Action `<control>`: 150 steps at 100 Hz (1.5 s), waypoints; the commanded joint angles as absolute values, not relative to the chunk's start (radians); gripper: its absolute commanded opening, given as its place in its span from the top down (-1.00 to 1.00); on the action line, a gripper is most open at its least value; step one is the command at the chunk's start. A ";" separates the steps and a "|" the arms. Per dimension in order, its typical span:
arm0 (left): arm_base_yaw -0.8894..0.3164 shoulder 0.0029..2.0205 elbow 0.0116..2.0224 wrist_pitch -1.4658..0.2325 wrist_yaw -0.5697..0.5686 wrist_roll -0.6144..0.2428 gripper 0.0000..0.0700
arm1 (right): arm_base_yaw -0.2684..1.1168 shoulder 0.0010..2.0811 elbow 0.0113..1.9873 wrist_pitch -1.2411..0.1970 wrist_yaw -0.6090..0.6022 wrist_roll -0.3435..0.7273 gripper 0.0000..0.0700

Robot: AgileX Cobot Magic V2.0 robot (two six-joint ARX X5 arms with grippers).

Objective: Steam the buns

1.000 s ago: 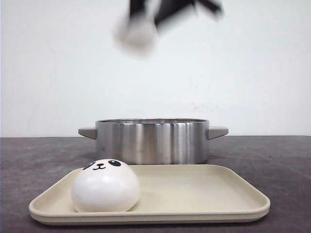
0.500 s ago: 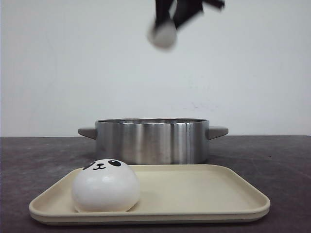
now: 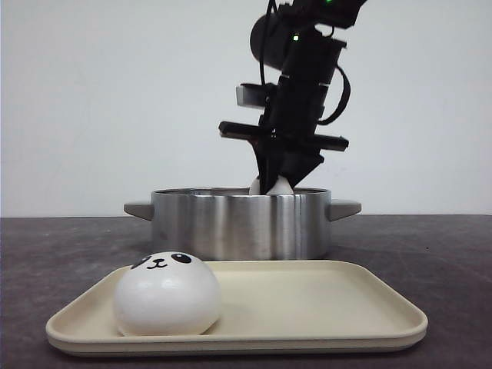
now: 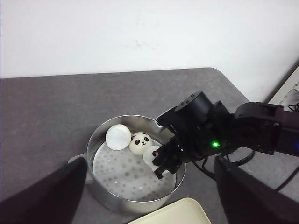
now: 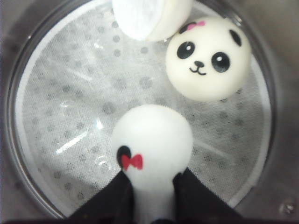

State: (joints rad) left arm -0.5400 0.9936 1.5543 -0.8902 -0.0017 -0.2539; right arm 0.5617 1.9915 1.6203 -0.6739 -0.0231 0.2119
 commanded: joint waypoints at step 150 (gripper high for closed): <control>-0.759 1.219 1.089 -0.815 0.122 -0.415 -0.51 | 0.858 1.338 1.747 -0.816 0.284 0.229 0.95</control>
